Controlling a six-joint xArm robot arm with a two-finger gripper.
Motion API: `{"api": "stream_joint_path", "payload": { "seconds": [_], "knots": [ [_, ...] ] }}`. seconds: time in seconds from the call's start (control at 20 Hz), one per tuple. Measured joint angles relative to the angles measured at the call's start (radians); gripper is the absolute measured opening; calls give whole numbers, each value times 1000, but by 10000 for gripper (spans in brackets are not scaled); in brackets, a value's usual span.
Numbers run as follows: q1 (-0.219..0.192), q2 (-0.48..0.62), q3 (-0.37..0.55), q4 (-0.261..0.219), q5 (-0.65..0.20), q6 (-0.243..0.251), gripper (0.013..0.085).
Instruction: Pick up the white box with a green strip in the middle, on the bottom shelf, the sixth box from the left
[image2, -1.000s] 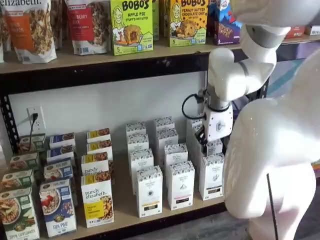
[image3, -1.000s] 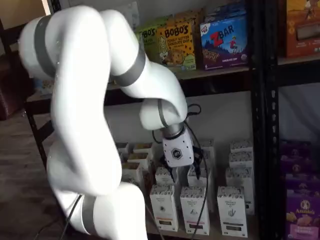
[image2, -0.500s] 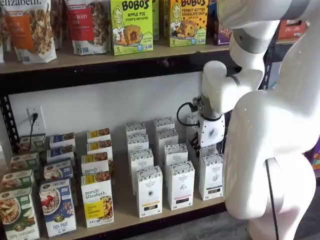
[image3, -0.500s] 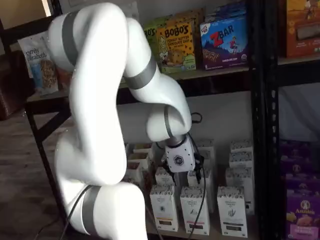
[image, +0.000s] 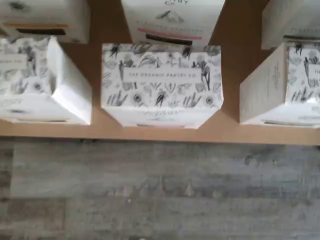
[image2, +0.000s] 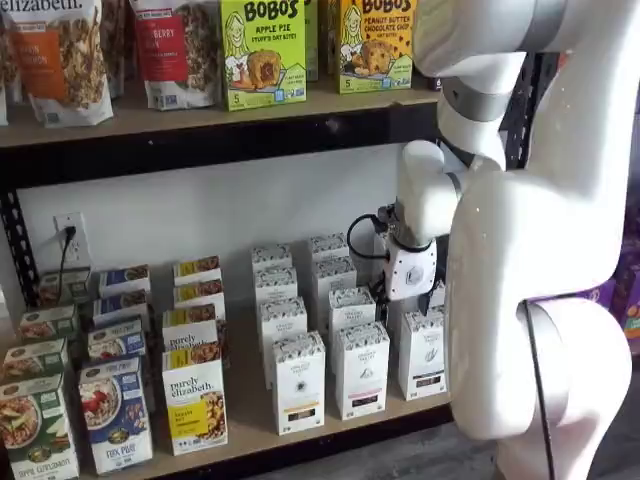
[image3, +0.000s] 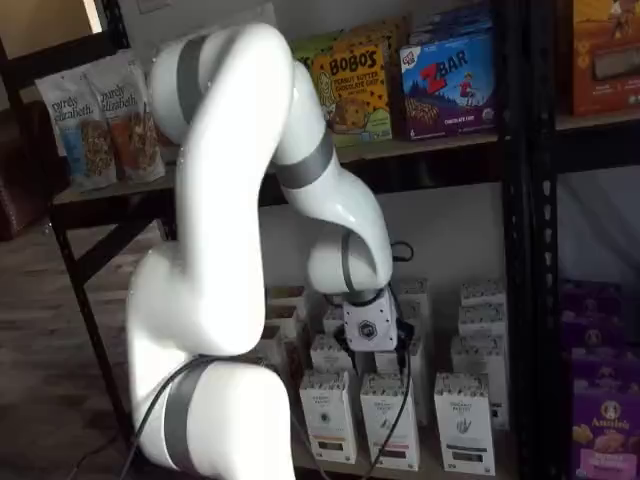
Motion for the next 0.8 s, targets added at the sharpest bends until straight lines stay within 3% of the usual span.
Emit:
{"api": "stream_joint_path", "payload": {
  "seconds": [0.25, 0.6, 0.8],
  "knots": [
    [-26, 122, -106, -47, -5, 19, 850],
    [-107, 271, -256, -85, -16, -23, 850],
    [-141, 333, -324, -10, -8, -130, 850]
  ]
}}
